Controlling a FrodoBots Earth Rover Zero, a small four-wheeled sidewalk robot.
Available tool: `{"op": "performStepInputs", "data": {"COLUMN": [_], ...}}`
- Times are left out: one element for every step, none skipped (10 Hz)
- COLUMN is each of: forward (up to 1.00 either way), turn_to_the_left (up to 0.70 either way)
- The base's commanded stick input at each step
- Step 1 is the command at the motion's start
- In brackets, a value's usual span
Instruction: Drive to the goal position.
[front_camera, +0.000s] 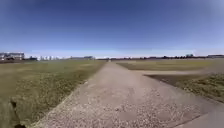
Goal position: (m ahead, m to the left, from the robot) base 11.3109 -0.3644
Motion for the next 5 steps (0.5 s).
{"op": "performStepInputs", "data": {"forward": [1.00,1.00,1.00,1.00,1.00], "turn_to_the_left": [0.00,0.00,0.00,0.00,0.00]}}
